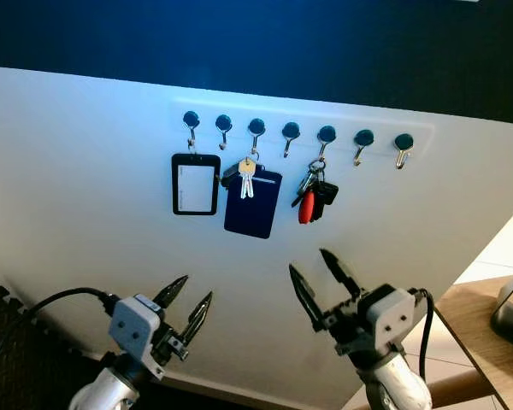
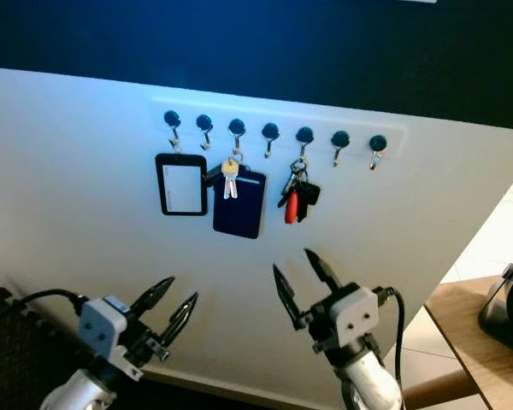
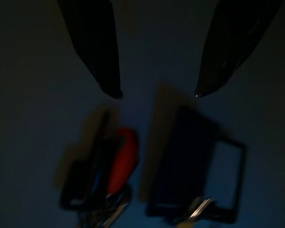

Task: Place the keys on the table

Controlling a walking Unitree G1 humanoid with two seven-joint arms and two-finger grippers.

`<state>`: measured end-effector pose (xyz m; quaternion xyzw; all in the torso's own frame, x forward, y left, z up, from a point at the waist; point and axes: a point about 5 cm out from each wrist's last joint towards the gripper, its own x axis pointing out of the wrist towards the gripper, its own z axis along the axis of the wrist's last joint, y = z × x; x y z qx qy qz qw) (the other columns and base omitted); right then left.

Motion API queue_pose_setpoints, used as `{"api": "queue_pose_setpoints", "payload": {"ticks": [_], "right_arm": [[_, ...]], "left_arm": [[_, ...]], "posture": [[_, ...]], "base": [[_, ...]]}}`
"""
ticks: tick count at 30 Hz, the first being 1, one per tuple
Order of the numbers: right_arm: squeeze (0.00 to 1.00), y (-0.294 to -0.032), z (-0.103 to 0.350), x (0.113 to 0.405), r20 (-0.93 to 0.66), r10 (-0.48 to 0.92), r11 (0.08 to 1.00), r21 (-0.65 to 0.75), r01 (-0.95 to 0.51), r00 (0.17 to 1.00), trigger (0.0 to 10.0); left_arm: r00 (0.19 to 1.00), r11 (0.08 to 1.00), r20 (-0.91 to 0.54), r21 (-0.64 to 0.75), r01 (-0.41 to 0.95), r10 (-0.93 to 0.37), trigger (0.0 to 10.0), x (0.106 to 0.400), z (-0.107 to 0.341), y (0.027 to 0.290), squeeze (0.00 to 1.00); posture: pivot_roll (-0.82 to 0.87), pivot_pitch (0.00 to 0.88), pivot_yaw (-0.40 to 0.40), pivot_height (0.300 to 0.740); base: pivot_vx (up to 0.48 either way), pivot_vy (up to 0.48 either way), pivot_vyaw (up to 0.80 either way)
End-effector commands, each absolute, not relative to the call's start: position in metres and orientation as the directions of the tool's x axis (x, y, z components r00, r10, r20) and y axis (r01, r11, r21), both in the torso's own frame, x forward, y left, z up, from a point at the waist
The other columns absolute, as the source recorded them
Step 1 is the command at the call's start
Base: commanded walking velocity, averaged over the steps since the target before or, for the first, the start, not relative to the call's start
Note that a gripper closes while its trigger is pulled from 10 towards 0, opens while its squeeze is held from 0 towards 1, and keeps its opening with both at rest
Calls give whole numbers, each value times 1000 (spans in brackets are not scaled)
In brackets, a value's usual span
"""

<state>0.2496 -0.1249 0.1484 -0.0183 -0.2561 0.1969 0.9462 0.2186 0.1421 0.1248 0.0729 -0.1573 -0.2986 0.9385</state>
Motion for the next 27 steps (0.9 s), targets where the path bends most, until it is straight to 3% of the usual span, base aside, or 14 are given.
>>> {"api": "queue_pose_setpoints", "payload": {"ticks": [1,10,27], "right_arm": [[0,-124,148,256,485,338,940,-125,-319,807,10000],[0,-114,158,263,530,327,942,-119,-313,782,10000],[0,-114,177,269,604,274,959,-115,-258,749,10000]], "left_arm": [[740,773,232,274,573,-631,10000,218,124,132,0],[709,755,266,307,580,-653,10000,224,133,120,0],[724,795,330,246,554,-606,10000,230,145,119,0]], "posture": [[114,79,-48,740],[118,77,-52,740],[117,77,-50,740]], "base": [[0,0,0],[0,0,0],[0,0,0]]}}
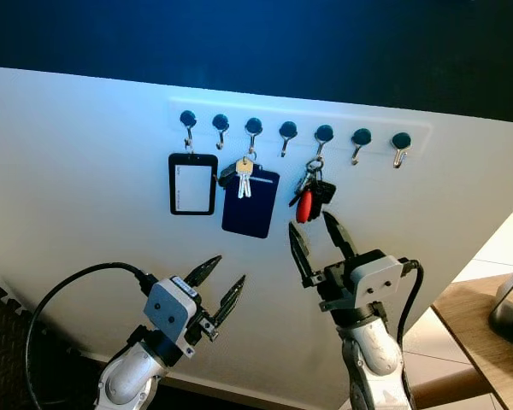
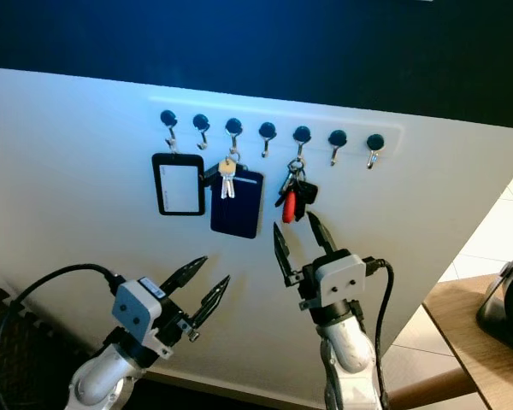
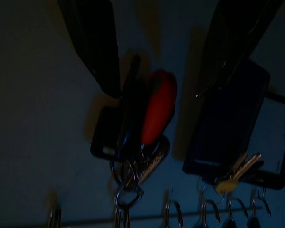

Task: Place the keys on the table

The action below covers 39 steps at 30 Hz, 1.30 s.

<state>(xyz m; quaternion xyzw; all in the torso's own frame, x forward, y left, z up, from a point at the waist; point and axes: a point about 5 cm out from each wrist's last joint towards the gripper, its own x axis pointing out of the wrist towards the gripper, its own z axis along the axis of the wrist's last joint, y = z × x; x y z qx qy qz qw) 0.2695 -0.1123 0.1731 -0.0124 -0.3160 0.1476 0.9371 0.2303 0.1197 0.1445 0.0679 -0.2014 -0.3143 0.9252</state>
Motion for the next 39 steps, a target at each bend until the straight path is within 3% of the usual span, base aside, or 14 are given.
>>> {"api": "queue_pose_setpoints", "payload": {"ticks": [1,7,21,39], "right_arm": [[0,-114,179,269,608,269,960,-111,-255,747,10000],[0,-111,183,272,618,281,956,-112,-271,734,10000],[0,-80,178,259,579,479,860,-156,-486,660,10000],[0,-105,191,260,639,341,929,-117,-351,689,10000]], "left_arm": [[724,795,329,246,554,-606,10000,230,145,119,0],[725,795,325,248,554,-607,10000,229,144,119,0],[725,791,318,262,552,-611,10000,230,144,119,0],[723,787,311,270,555,-617,10000,227,143,120,0]], "posture": [[117,77,-50,740],[116,78,-49,740],[119,78,-50,740],[118,74,-51,740]], "base": [[0,0,0],[0,0,0],[0,0,0],[0,0,0]]}}
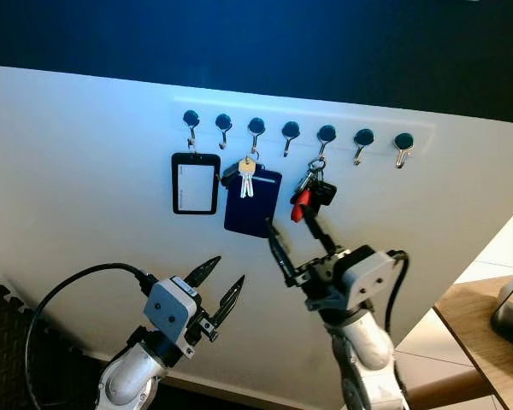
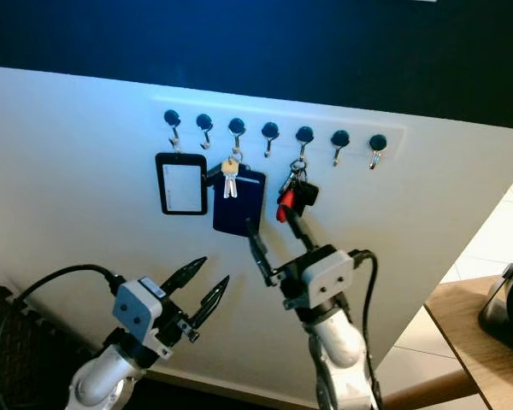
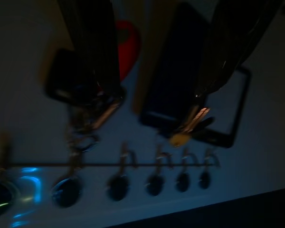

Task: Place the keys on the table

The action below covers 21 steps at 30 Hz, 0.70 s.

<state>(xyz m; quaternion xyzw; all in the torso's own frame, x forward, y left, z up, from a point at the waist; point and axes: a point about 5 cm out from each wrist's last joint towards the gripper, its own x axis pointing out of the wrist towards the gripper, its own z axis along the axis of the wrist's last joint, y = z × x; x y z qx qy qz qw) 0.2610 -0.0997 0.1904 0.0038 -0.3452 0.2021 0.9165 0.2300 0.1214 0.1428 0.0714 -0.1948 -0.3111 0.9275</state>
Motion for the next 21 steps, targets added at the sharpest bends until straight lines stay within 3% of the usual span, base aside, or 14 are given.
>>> {"api": "queue_pose_setpoints", "payload": {"ticks": [1,15,21], "right_arm": [[0,-109,191,261,637,314,937,-91,-336,704,10000],[0,-127,186,277,590,238,951,19,-307,772,10000],[0,-135,186,284,579,219,950,57,-307,786,10000]], "left_arm": [[723,787,311,269,555,-617,10000,227,142,120,0],[715,787,329,254,563,-617,10000,228,146,118,0],[663,770,406,209,603,-629,10000,228,164,104,0]], "posture": [[117,72,-50,740],[118,79,-54,740],[119,81,-58,740]], "base": [[0,0,0],[0,0,0],[0,0,0]]}}
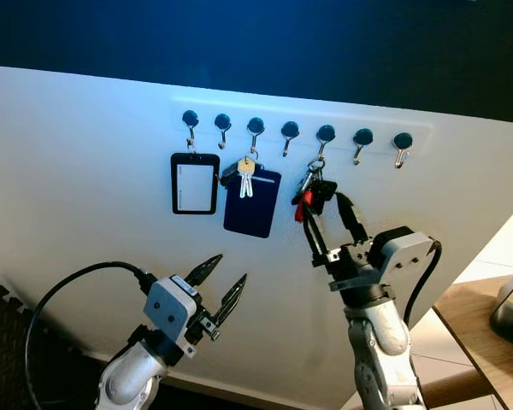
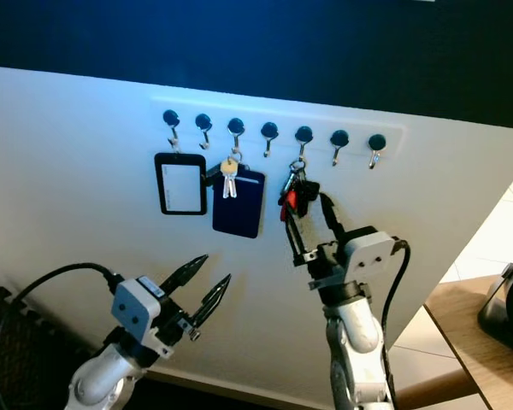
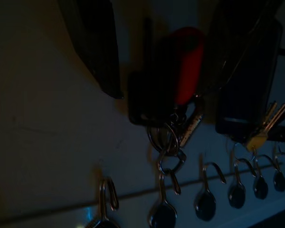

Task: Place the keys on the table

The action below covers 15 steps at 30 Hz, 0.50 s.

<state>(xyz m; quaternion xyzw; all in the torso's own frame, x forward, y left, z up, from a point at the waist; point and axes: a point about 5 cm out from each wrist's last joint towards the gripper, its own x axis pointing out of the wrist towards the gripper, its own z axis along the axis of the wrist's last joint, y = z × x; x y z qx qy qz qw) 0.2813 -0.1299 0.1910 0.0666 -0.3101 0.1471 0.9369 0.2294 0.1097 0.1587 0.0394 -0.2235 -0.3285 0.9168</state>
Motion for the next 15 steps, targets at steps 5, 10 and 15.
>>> {"api": "queue_pose_setpoints", "payload": {"ticks": [5,10,15], "right_arm": [[0,-137,185,285,570,223,948,62,-312,791,10000],[0,-137,184,284,564,236,943,65,-328,791,10000],[0,-137,185,284,566,243,938,70,-340,788,10000]], "left_arm": [[602,739,466,197,644,-649,10000,230,181,89,0],[570,717,484,196,669,-664,10000,231,187,80,0],[567,715,483,201,669,-667,10000,231,187,79,0]], "posture": [[118,82,-58,740],[116,85,-59,740],[116,85,-58,740]], "base": [[0,0,0],[0,0,0],[0,0,0]]}}
